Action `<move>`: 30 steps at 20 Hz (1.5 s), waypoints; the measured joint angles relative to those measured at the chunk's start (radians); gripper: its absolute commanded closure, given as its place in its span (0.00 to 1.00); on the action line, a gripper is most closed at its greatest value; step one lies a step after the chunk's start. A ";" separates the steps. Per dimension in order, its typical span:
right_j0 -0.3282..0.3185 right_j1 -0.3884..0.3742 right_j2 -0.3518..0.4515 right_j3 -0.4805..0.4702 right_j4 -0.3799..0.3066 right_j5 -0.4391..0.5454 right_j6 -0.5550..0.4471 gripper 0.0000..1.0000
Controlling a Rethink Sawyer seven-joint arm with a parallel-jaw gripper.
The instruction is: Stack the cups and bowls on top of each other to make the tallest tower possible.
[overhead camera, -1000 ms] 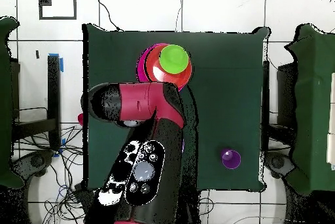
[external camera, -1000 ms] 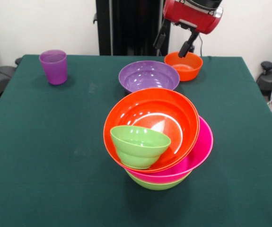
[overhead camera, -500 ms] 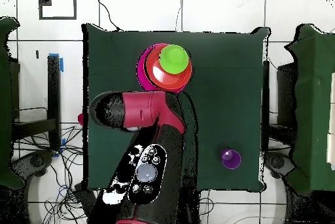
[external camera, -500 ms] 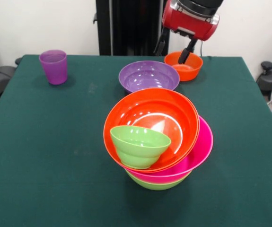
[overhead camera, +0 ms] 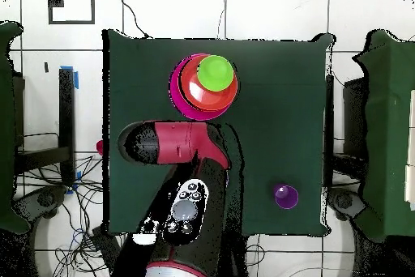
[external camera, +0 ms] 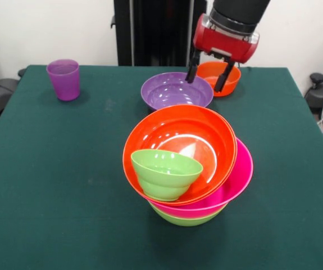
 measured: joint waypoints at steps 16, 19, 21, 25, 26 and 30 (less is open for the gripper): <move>0.013 0.080 0.013 0.012 0.072 -0.188 0.032 0.00; 0.030 0.090 0.006 0.029 0.090 -0.188 0.044 0.00; 0.049 0.091 -0.004 0.045 0.102 -0.188 0.054 0.00; 0.086 0.083 -0.026 0.080 0.116 -0.186 0.068 0.00; 0.093 0.079 -0.031 0.087 0.118 -0.185 0.071 0.00; 0.117 0.055 -0.047 0.119 0.123 -0.173 0.081 0.00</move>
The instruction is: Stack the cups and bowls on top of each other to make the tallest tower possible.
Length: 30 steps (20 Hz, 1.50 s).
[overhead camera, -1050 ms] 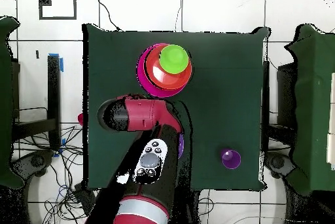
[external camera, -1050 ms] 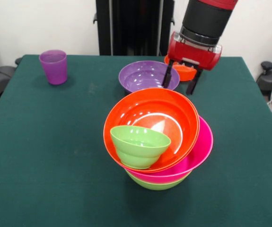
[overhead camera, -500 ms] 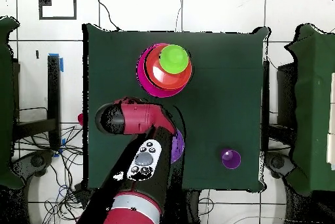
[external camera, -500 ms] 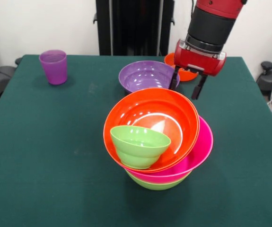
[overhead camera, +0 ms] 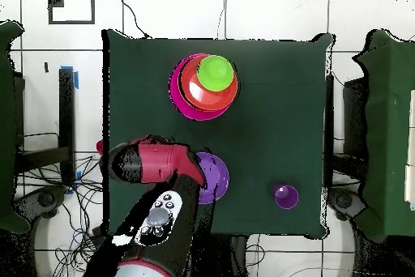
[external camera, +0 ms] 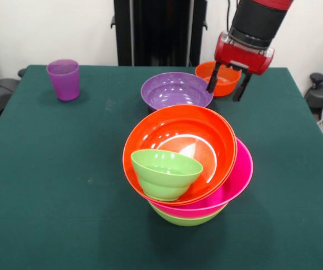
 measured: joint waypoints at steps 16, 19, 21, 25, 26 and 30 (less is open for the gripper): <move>-0.010 -0.098 -0.074 0.106 0.001 0.051 0.014 0.00; -0.040 -0.097 -0.066 0.123 0.001 0.024 0.014 0.00; -0.064 -0.095 -0.056 0.134 0.001 -0.009 0.014 0.00; -0.107 -0.082 -0.026 0.147 0.001 -0.091 0.014 0.00; -0.115 -0.080 -0.017 0.150 0.001 -0.110 0.014 0.00; -0.132 -0.064 0.014 0.152 0.001 -0.174 0.014 0.00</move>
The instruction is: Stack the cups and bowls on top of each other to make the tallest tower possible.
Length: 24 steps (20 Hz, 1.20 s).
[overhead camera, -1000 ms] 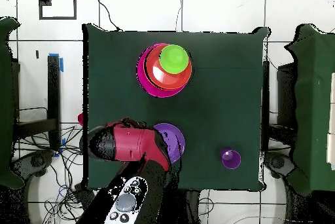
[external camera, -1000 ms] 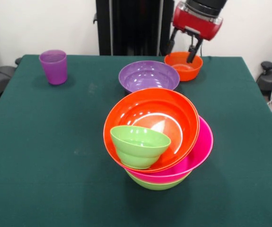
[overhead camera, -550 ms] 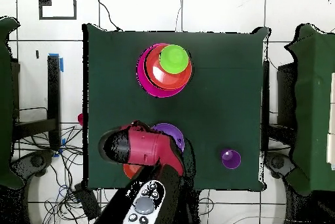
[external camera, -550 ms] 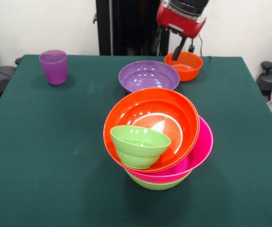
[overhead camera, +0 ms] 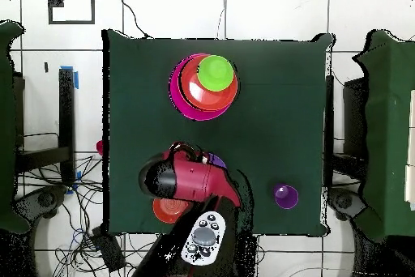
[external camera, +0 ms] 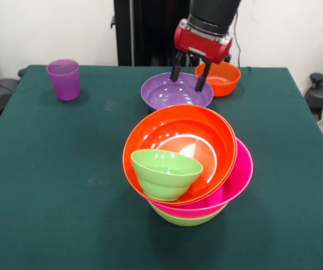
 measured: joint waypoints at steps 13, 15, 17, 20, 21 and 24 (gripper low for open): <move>0.005 0.005 0.050 0.001 0.000 -0.010 0.000 0.00; 0.008 0.004 0.052 0.002 0.000 -0.010 0.000 0.00; 0.010 0.002 0.054 0.002 0.000 -0.010 0.000 0.00; 0.009 -0.003 0.060 0.003 0.000 -0.010 0.000 0.00; 0.009 -0.003 0.061 0.003 0.000 -0.010 0.000 0.00; -0.001 -0.003 0.075 0.003 0.000 -0.012 0.000 0.00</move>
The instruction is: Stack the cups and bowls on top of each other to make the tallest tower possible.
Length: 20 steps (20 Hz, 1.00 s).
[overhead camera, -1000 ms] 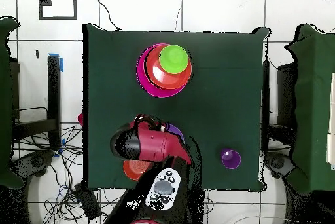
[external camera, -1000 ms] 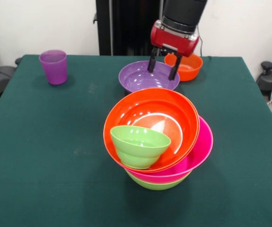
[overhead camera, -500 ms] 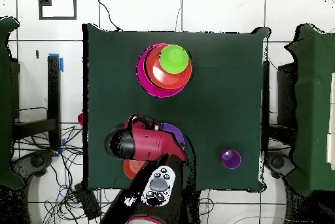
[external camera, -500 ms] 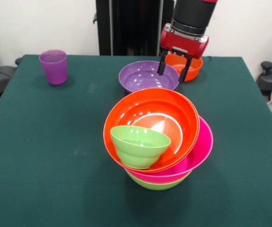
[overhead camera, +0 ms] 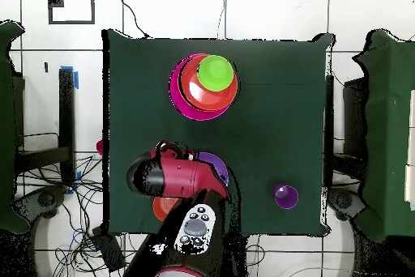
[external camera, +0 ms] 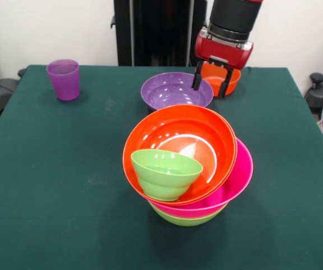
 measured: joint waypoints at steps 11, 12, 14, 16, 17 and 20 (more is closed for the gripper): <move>-0.058 0.056 0.054 0.004 0.000 -0.140 0.000 0.00; -0.058 0.065 0.055 0.003 0.000 -0.154 0.000 0.00; -0.058 0.077 0.056 0.003 0.000 -0.170 0.000 0.00; -0.056 0.093 0.056 0.003 0.000 -0.184 0.000 0.00; -0.053 0.113 0.055 0.003 0.000 -0.194 0.000 0.00; -0.042 0.147 0.050 0.003 0.000 -0.198 0.000 1.00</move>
